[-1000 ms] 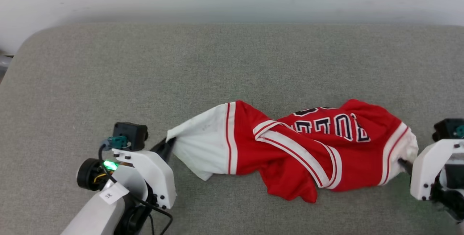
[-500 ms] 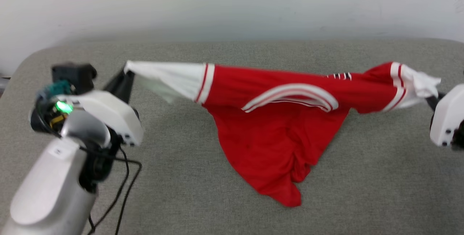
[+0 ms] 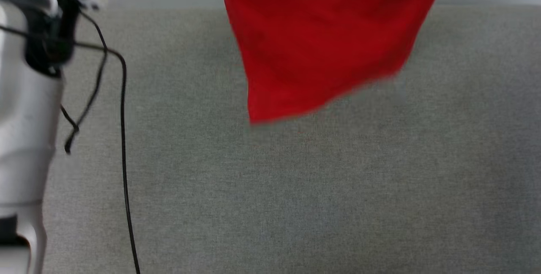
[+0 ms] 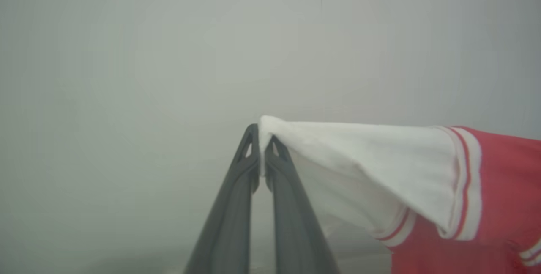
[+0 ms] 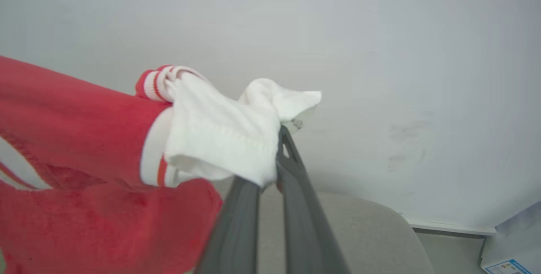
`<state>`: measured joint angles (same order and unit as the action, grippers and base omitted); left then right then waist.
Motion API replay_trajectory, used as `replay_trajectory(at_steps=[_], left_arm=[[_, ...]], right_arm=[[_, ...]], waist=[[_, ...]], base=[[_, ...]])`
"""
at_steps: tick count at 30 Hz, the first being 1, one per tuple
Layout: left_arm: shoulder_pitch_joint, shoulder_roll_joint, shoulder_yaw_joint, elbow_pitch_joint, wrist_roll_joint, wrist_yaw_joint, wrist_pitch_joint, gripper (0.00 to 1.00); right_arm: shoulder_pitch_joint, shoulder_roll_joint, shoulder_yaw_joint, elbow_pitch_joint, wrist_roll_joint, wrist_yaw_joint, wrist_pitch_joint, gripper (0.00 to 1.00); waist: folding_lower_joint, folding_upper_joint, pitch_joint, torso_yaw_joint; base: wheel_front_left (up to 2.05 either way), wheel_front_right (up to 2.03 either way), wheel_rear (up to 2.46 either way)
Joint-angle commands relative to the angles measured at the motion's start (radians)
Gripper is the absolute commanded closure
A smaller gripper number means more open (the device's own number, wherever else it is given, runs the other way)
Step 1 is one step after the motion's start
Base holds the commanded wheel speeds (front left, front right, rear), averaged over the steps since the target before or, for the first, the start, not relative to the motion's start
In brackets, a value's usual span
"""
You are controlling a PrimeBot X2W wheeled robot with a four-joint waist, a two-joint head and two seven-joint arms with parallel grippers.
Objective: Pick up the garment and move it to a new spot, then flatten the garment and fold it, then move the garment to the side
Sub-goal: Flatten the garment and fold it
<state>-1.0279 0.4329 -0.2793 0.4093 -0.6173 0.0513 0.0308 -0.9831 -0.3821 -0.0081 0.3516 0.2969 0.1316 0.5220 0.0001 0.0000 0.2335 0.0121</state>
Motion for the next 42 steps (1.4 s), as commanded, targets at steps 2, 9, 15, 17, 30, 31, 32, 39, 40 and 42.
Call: replay_trajectory(at_steps=[2,9,15,17,30,31,32,39,40,42], left_arm=[[-0.082,0.013,0.01,0.047,0.018,-0.013,-0.032,1.0],[-0.302,0.027,0.017,0.181,0.051,-0.044,-0.105,1.0],[-0.391,0.01,-0.006,0.299,0.066,-0.079,-0.151,1.0],[-0.398,-0.001,-0.017,0.348,0.065,-0.093,-0.167,1.0],[-0.327,-0.093,-0.059,0.672,0.011,-0.173,-0.245,1.0],[-0.308,-0.105,-0.057,0.688,-0.005,-0.176,-0.249,1.0],[-0.291,-0.115,-0.06,0.702,-0.013,-0.179,-0.25,1.0],[-0.111,-0.145,-0.091,0.659,-0.106,-0.182,-0.284,1.0],[-0.078,-0.141,-0.099,0.64,-0.116,-0.182,-0.288,1.0],[-0.014,-0.136,-0.11,0.591,-0.136,-0.183,-0.293,1.0]], right_arm=[[-0.087,-0.005,0.002,0.031,-0.023,-0.002,-0.047,1.0],[-0.332,0.028,0.048,0.16,-0.072,-0.002,-0.173,1.0],[-0.435,0.1,0.075,0.33,-0.068,-0.002,-0.264,1.0],[-0.451,0.123,0.076,0.394,-0.061,-0.002,-0.299,1.0],[-0.42,0.224,0.109,0.752,0.002,-0.001,-0.442,1.0],[-0.408,0.224,0.114,0.767,0.008,-0.001,-0.449,1.0],[-0.394,0.221,0.118,0.779,0.018,-0.001,-0.456,1.0],[-0.242,0.19,0.172,0.785,0.105,-0.001,-0.527,1.0],[-0.214,0.182,0.178,0.778,0.127,-0.001,-0.535,1.0],[-0.157,0.168,0.199,0.754,0.157,-0.001,-0.55,1.0]], waist=[[-0.0001,0.0,0.055,-0.001],[-0.0001,0.0,0.145,-0.023],[-0.0001,0.0,0.219,-0.035],[-0.0001,0.0,0.244,-0.035],[-0.0001,0.0,0.312,-0.032],[-0.0001,0.0,0.312,-0.031],[-0.0001,0.0,0.312,-0.028],[-0.0001,0.0,0.255,-0.009],[-0.0001,0.0,0.241,-0.006],[-0.0001,0.0,0.21,-0.001]], base=[[0.0,0.0,0.0],[0.0,0.0,0.0],[0.0,0.0,0.0],[0.0,0.0,0.0],[0.0,0.0,0.0],[0.0,0.0,0.0],[0.0,0.0,0.0],[0.0,0.0,0.0],[0.0,0.0,0.0],[0.0,0.0,0.0]])
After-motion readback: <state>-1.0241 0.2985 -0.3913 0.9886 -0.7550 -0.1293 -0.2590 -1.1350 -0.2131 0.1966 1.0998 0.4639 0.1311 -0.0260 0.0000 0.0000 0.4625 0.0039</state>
